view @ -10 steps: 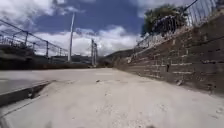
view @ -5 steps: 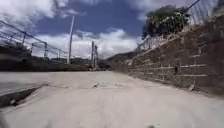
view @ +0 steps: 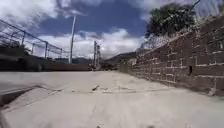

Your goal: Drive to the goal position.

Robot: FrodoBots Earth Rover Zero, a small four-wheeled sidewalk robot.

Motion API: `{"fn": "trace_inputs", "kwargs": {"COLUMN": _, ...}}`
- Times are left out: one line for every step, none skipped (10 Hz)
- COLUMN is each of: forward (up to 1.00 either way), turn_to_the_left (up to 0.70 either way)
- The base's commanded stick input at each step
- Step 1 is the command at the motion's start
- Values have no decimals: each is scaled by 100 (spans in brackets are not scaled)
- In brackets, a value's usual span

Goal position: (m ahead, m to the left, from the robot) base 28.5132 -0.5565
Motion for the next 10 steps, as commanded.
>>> {"fn": "trace_inputs", "kwargs": {"forward": 100, "turn_to_the_left": 0}}
{"fn": "trace_inputs", "kwargs": {"forward": 100, "turn_to_the_left": 0}}
{"fn": "trace_inputs", "kwargs": {"forward": 100, "turn_to_the_left": 0}}
{"fn": "trace_inputs", "kwargs": {"forward": 100, "turn_to_the_left": 0}}
{"fn": "trace_inputs", "kwargs": {"forward": 100, "turn_to_the_left": 0}}
{"fn": "trace_inputs", "kwargs": {"forward": 100, "turn_to_the_left": 0}}
{"fn": "trace_inputs", "kwargs": {"forward": 100, "turn_to_the_left": 0}}
{"fn": "trace_inputs", "kwargs": {"forward": 100, "turn_to_the_left": 0}}
{"fn": "trace_inputs", "kwargs": {"forward": 100, "turn_to_the_left": 0}}
{"fn": "trace_inputs", "kwargs": {"forward": 100, "turn_to_the_left": 0}}
